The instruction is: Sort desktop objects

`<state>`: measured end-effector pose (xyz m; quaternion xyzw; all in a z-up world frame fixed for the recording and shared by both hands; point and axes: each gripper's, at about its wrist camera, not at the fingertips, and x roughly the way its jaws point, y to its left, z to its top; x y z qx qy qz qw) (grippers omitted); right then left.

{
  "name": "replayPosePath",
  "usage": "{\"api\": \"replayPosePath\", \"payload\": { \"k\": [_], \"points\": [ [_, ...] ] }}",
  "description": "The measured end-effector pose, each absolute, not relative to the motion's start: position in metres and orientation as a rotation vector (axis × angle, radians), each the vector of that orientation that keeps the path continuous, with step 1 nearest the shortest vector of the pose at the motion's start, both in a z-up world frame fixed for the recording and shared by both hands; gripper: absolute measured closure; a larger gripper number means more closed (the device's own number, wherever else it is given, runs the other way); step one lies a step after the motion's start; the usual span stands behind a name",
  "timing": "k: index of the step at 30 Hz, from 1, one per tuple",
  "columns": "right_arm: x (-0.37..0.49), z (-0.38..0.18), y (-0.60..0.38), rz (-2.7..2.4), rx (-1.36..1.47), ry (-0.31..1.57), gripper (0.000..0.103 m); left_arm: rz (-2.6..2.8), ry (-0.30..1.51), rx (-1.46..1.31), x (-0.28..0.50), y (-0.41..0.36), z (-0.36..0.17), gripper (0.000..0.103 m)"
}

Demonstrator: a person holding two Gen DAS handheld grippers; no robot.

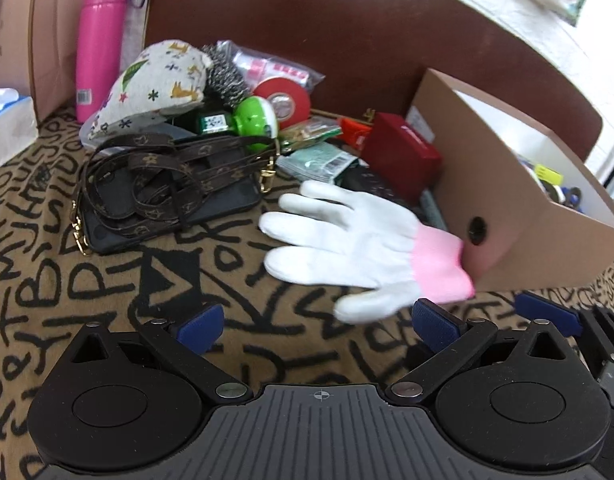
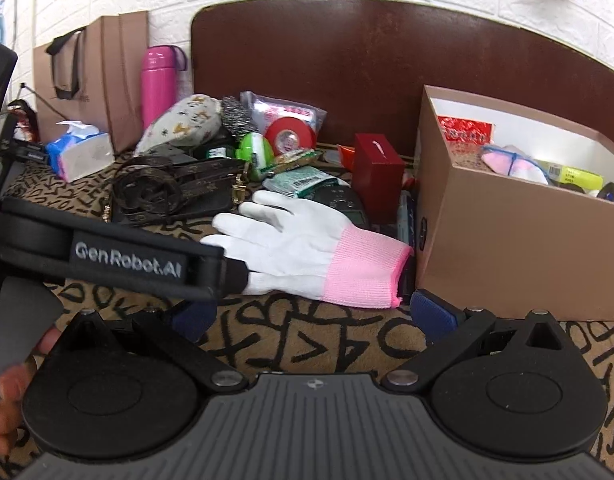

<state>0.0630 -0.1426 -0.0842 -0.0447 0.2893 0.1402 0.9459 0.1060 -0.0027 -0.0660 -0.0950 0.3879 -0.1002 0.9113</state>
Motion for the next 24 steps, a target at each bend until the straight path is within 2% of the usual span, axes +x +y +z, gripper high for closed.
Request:
{"api": "replayPosePath", "payload": {
  "k": [9, 15, 18, 19, 21, 23, 24],
  "points": [
    [0.088, -0.099, -0.15, 0.269, -0.051, 0.631, 0.001, -0.203, 0.832, -0.176, 0.141, -0.002, -0.075, 0.0],
    [0.102, -0.104, -0.151, 0.274, -0.023, 0.65, 0.007, -0.249, 0.839, -0.146, 0.156, -0.013, -0.079, 0.002],
    [0.107, -0.106, -0.149, 0.287, -0.004, 0.671, 0.016, -0.275, 0.84, -0.118, 0.16, -0.02, -0.082, 0.009],
    [0.108, -0.107, -0.148, 0.288, -0.004, 0.67, 0.021, -0.283, 0.836, -0.107, 0.159, -0.022, -0.082, 0.011],
    [0.108, -0.108, -0.146, 0.29, -0.012, 0.676, 0.033, -0.308, 0.83, -0.094, 0.158, -0.025, -0.081, 0.023],
    [0.109, -0.11, -0.144, 0.292, -0.014, 0.686, 0.049, -0.326, 0.829, -0.079, 0.155, -0.029, -0.081, 0.029],
    [0.109, -0.11, -0.144, 0.293, -0.015, 0.684, 0.052, -0.326, 0.826, -0.065, 0.154, -0.03, -0.081, 0.035]
  ]
}}
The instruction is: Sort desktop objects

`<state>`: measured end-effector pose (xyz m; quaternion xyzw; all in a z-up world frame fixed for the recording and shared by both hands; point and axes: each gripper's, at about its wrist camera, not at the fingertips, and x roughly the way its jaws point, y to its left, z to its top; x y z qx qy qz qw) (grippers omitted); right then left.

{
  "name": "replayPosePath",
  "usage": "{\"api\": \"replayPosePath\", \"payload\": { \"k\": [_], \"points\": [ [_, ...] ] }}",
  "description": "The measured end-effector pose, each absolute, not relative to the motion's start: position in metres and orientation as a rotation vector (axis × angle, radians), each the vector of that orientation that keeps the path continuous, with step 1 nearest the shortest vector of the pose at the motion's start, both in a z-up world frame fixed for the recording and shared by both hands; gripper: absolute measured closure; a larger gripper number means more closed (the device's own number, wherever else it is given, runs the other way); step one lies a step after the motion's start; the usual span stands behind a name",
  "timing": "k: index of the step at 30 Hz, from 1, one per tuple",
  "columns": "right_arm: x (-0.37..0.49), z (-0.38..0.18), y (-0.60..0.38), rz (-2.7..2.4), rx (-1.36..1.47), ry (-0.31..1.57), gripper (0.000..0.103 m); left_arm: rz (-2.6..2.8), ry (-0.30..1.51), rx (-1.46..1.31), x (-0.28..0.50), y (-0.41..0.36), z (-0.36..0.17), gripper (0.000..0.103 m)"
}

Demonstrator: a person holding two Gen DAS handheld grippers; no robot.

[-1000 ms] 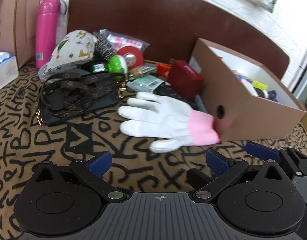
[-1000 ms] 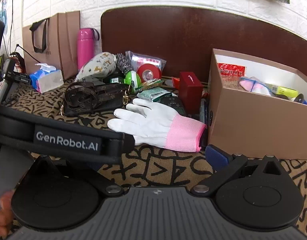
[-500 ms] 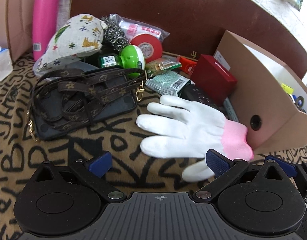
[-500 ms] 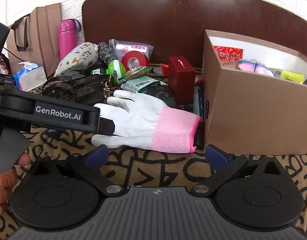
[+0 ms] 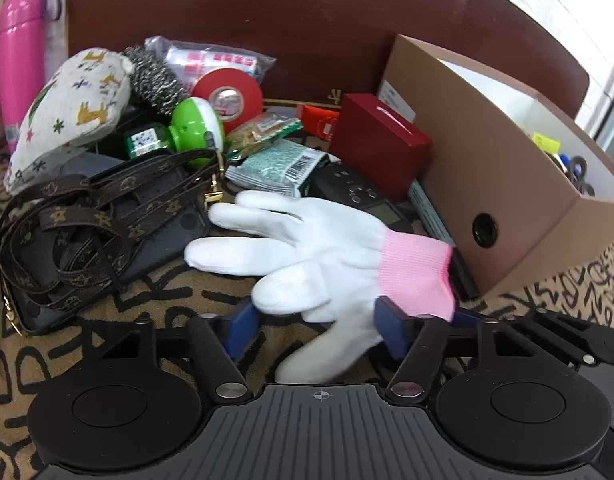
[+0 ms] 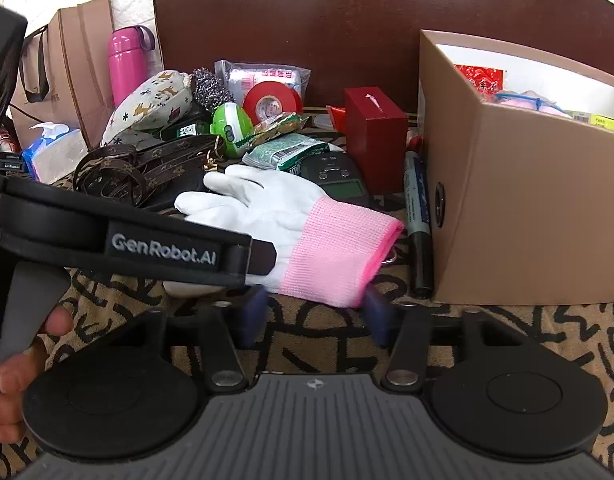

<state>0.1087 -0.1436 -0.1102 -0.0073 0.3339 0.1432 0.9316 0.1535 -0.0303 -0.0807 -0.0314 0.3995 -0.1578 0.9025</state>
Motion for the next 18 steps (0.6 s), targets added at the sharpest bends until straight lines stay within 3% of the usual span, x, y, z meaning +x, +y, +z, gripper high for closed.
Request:
{"api": "replayPosePath", "payload": {
  "k": [1, 2, 3, 5, 6, 8, 17, 18],
  "points": [
    [0.108, -0.11, -0.143, 0.295, -0.018, 0.679, 0.064, -0.336, 0.826, -0.061, 0.153, -0.031, -0.081, 0.041],
    [0.107, -0.109, -0.143, 0.297, -0.017, 0.671, 0.079, -0.349, 0.831, -0.065, 0.152, -0.032, -0.081, 0.054],
    [0.107, -0.108, -0.144, 0.303, -0.012, 0.672, 0.085, -0.361, 0.838, -0.072, 0.151, -0.032, -0.082, 0.059],
    [0.105, -0.107, -0.144, 0.318, -0.004, 0.672, 0.092, -0.37, 0.838, -0.065, 0.148, -0.034, -0.081, 0.064],
    [0.103, -0.106, -0.144, 0.324, -0.007, 0.67, 0.093, -0.376, 0.841, -0.061, 0.146, -0.035, -0.081, 0.08],
    [0.098, -0.105, -0.144, 0.335, -0.01, 0.664, 0.096, -0.38, 0.844, -0.063, 0.142, -0.036, -0.08, 0.089],
    [0.059, -0.094, -0.15, 0.421, -0.047, 0.675, 0.097, -0.43, 0.861, -0.096, 0.106, -0.018, -0.073, 0.094],
    [0.055, -0.094, -0.151, 0.436, -0.058, 0.686, 0.096, -0.425, 0.858, -0.087, 0.101, -0.016, -0.072, 0.069]
  ]
}}
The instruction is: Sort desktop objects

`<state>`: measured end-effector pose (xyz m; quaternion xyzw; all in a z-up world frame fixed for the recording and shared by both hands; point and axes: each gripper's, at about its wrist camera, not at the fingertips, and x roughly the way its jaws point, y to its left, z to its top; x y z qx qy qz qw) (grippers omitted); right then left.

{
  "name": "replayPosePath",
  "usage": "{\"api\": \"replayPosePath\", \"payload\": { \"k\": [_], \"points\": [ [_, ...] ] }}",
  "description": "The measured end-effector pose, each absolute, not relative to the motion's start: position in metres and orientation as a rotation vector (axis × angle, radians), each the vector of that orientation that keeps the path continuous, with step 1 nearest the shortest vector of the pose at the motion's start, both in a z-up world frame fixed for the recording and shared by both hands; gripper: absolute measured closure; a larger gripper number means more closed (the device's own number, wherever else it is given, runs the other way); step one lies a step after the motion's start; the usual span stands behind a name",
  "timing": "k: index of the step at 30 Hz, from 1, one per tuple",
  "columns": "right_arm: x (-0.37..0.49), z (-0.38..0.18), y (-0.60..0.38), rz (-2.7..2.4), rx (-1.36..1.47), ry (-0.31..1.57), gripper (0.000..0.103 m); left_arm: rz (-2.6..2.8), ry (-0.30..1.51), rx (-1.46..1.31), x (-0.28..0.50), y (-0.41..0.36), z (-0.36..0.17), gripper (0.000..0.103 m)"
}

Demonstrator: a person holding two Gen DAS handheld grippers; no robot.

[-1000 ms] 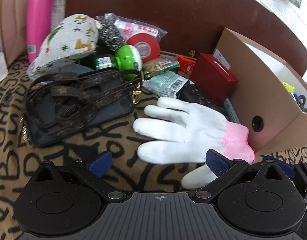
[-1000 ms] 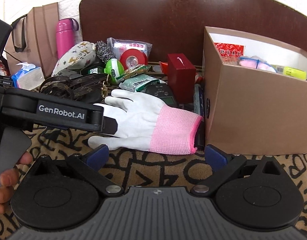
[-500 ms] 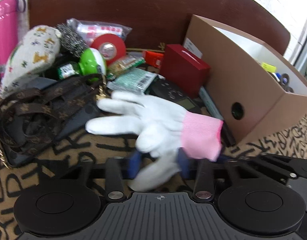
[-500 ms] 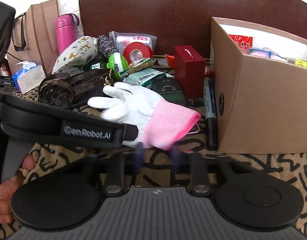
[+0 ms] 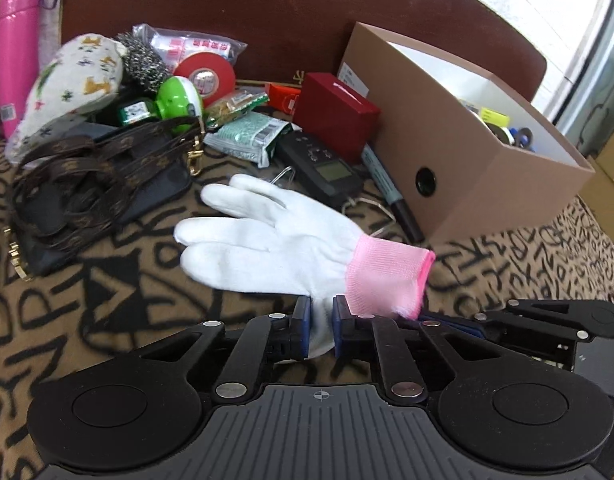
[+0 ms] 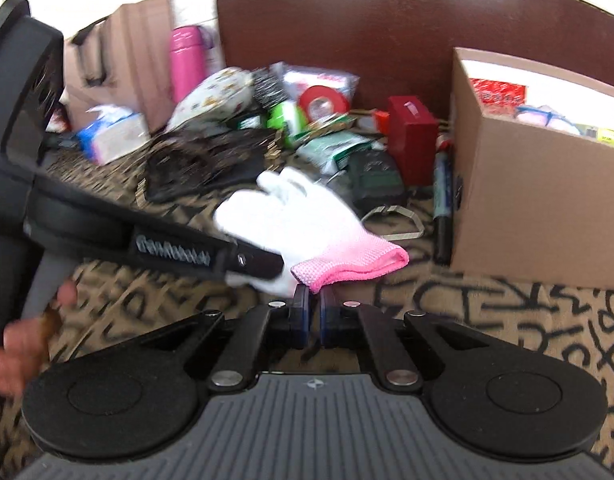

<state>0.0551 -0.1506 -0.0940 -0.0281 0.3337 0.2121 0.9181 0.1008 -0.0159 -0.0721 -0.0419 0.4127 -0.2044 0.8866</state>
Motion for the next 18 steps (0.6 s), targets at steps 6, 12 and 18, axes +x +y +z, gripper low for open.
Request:
{"api": "replayPosePath", "payload": {
  "k": [6, 12, 18],
  "points": [
    [0.046, -0.091, -0.155, 0.372, -0.076, 0.64, 0.033, -0.382, 0.843, -0.088, 0.105, -0.014, -0.072, 0.024],
    [0.071, -0.095, -0.157, 0.355, -0.073, 0.624, 0.03, -0.374, 0.861, -0.086, 0.12, -0.022, -0.078, 0.024],
    [0.087, -0.11, -0.152, 0.372, -0.049, 0.669, 0.044, -0.405, 0.867, -0.061, 0.124, -0.027, -0.079, 0.058]
  ]
}}
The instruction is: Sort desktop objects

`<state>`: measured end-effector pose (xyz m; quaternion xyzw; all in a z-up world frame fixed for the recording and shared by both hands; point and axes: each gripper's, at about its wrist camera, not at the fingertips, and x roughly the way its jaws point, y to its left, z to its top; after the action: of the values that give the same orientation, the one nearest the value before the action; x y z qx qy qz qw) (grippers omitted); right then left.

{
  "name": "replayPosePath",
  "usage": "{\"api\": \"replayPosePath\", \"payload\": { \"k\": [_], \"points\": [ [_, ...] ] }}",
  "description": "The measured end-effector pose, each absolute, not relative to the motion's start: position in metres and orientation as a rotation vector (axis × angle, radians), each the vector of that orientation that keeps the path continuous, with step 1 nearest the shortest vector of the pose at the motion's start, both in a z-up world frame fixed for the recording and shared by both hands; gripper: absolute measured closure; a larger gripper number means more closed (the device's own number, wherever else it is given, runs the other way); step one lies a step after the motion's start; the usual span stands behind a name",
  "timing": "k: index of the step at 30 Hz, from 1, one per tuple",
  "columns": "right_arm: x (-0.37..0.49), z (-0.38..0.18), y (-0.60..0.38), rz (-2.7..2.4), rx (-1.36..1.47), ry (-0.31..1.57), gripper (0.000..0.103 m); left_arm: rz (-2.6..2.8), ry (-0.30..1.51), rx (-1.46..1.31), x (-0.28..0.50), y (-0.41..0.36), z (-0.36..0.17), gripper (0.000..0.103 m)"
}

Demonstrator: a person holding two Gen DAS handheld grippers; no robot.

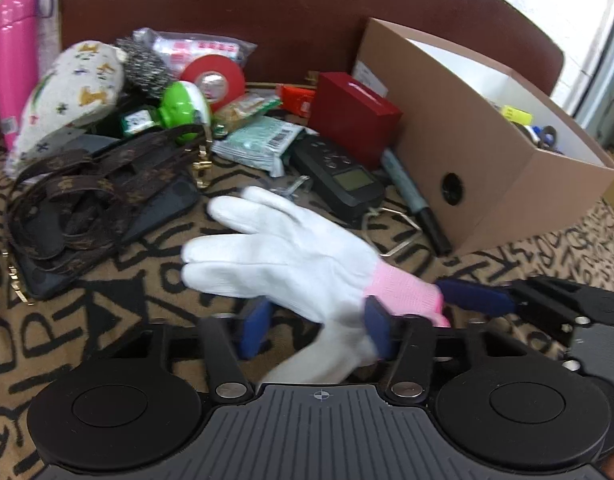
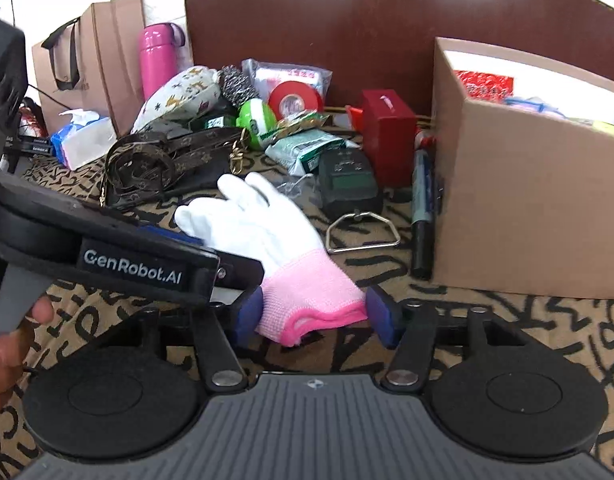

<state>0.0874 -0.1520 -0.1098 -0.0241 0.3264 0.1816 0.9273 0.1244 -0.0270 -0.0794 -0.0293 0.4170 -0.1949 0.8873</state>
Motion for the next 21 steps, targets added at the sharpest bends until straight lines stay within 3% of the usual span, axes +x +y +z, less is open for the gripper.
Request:
{"api": "replayPosePath", "payload": {
  "k": [1, 3, 4, 5, 13, 17, 21],
  "points": [
    [0.085, -0.11, -0.151, 0.376, -0.057, 0.666, 0.05, -0.42, 0.875, -0.065, 0.124, -0.029, -0.08, 0.063],
    [0.083, -0.109, -0.15, 0.408, -0.047, 0.673, 0.076, -0.43, 0.874, -0.049, 0.122, -0.034, -0.079, 0.082],
    [0.082, -0.109, -0.15, 0.423, -0.031, 0.679, 0.087, -0.433, 0.874, -0.041, 0.119, -0.038, -0.079, 0.086],
    [0.08, -0.108, -0.149, 0.419, -0.035, 0.681, 0.089, -0.44, 0.877, -0.04, 0.117, -0.04, -0.078, 0.09],
    [0.053, -0.082, -0.158, 0.438, -0.02, 0.62, 0.093, -0.486, 0.834, -0.059, 0.091, -0.043, -0.051, 0.09],
    [0.039, -0.052, -0.17, 0.415, -0.018, 0.522, 0.093, -0.52, 0.745, -0.063, 0.079, -0.055, -0.018, 0.084],
    [0.03, -0.021, -0.191, 0.375, -0.003, 0.422, 0.093, -0.561, 0.659, -0.066, 0.076, -0.076, 0.015, 0.083]
  ]
}}
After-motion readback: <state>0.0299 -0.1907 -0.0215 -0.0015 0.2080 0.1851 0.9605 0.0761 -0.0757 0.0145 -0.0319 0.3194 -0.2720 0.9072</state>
